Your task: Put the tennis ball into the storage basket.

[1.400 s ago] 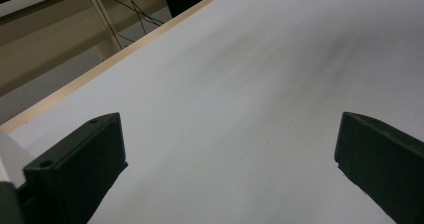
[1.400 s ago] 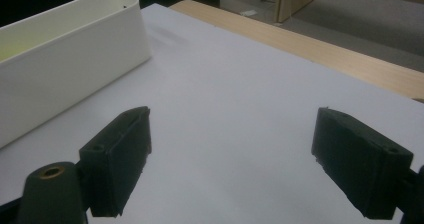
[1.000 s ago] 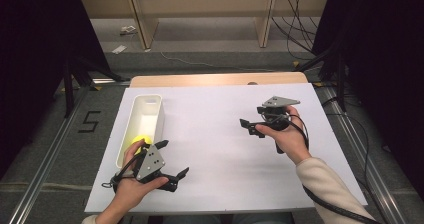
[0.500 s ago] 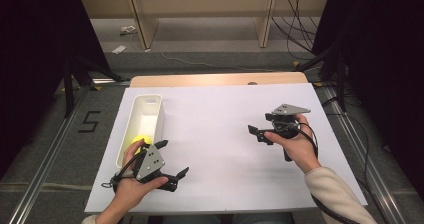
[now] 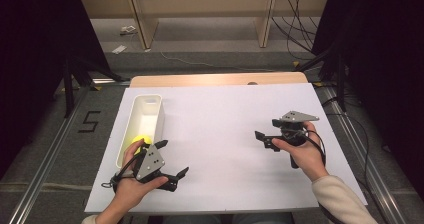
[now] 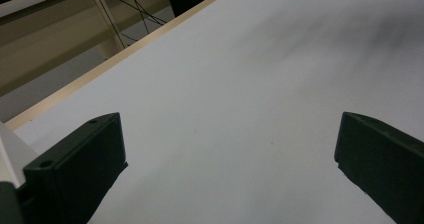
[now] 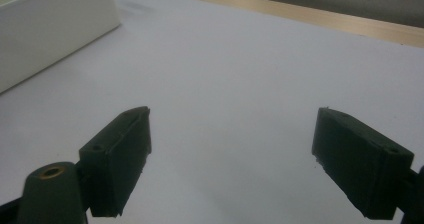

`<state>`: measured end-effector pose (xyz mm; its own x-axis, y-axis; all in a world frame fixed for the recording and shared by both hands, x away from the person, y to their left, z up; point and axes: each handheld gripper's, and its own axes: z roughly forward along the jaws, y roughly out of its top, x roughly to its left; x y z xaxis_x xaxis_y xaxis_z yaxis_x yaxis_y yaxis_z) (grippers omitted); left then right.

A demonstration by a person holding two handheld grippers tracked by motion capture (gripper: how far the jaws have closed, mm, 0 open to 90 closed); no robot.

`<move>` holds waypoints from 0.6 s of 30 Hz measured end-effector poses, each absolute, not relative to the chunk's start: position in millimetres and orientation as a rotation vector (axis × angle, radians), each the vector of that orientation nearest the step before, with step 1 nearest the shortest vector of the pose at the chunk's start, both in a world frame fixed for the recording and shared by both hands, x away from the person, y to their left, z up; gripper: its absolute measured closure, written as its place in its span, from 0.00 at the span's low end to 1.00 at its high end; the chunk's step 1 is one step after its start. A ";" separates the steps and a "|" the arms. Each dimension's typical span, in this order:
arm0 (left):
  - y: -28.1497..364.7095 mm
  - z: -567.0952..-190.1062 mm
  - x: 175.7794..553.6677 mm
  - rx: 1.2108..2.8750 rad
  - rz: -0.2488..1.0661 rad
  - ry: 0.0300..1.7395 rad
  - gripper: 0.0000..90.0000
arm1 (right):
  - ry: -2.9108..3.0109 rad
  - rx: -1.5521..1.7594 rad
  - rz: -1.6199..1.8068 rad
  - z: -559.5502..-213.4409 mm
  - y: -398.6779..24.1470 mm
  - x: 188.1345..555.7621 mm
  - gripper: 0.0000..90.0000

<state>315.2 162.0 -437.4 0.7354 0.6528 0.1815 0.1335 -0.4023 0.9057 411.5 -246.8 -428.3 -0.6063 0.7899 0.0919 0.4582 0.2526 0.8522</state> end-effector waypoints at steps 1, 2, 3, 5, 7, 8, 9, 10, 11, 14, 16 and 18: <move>162.1 -437.4 315.2 1.931 0.648 0.602 0.00 | 2.173 1.145 1.296 -428.6 -247.8 410.6 0.19; 162.0 -437.3 315.1 1.930 0.648 0.603 0.00 | 2.168 1.146 1.297 -428.8 -248.7 409.6 0.19; 162.2 -437.2 315.1 1.931 0.649 0.603 0.00 | 2.167 1.145 1.298 -429.0 -249.6 408.7 0.19; 162.3 -437.3 315.2 1.929 0.648 0.604 0.00 | 2.165 1.141 1.299 -429.3 -251.4 406.8 0.19; 162.5 -437.3 315.5 1.931 0.652 0.600 0.00 | 2.162 1.140 1.299 -430.2 -253.0 404.8 0.19; 162.5 -437.3 315.5 1.931 0.652 0.600 0.00 | 2.162 1.140 1.299 -430.5 -253.6 404.0 0.19; 162.5 -437.3 315.5 1.930 0.651 0.600 0.00 | 2.162 1.142 1.299 -430.9 -254.3 403.0 0.19; 162.4 -437.3 315.5 1.931 0.652 0.601 0.00 | 2.160 1.143 1.297 -431.3 -254.9 402.0 0.19; 162.4 -437.3 315.5 1.931 0.652 0.601 0.00 | 2.158 1.142 1.300 -431.9 -255.6 400.9 0.19; 162.3 -437.4 315.3 1.929 0.649 0.605 0.00 | 2.159 1.144 1.296 -433.5 -257.5 397.2 0.19; 162.2 -437.3 315.2 1.930 0.649 0.604 0.00 | 2.162 1.145 1.294 -434.6 -258.3 394.8 0.19; 162.3 -437.2 315.1 1.930 0.649 0.603 0.00 | 2.162 1.145 1.295 -435.5 -258.8 392.9 0.19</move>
<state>315.1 162.3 -437.2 0.7344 0.6537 0.1823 0.1335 -0.4026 0.9056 392.9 -258.8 -435.5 -0.6007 0.7946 0.0885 0.4530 0.2470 0.8566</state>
